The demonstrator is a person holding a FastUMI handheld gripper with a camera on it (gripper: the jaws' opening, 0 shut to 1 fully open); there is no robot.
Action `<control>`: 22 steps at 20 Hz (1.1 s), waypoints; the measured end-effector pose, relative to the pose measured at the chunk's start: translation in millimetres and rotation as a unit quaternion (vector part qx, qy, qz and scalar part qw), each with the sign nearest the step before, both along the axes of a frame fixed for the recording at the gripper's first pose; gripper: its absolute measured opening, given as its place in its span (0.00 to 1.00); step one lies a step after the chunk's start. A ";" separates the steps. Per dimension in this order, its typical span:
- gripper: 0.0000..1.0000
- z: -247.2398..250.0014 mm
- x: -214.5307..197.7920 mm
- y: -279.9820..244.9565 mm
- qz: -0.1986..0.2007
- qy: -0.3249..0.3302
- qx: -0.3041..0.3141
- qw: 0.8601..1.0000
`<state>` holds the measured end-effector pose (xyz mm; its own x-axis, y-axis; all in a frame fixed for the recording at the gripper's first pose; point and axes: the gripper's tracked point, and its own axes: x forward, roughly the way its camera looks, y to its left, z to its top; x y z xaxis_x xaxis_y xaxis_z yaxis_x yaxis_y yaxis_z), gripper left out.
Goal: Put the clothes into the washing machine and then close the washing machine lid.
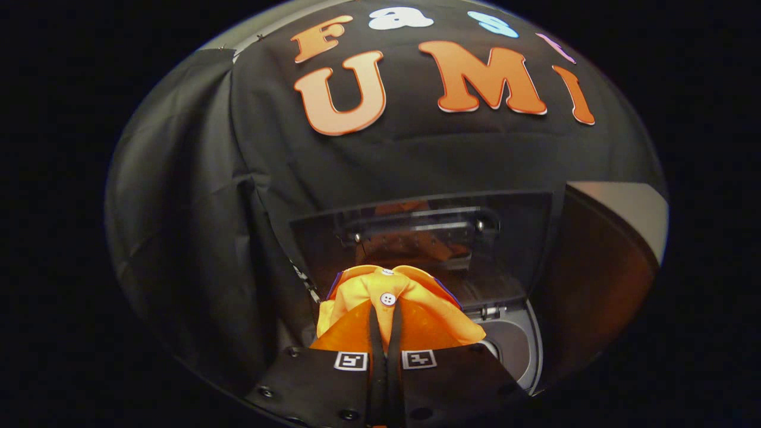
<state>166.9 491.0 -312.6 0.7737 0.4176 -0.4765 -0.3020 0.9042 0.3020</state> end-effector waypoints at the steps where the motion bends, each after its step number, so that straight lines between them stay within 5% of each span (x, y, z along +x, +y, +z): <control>1: 0.08 -23.3 -0.1 2.5 0.000 0.022 -0.007 1.000; 13: 0.08 -206.5 0.2 3.1 -0.014 0.206 -0.073 0.976; 22: 0.12 -243.4 -10.4 2.5 -0.017 0.303 -0.102 0.948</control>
<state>156.5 493.6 -556.0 0.3442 0.2495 -0.9051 -0.0992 0.9683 0.2292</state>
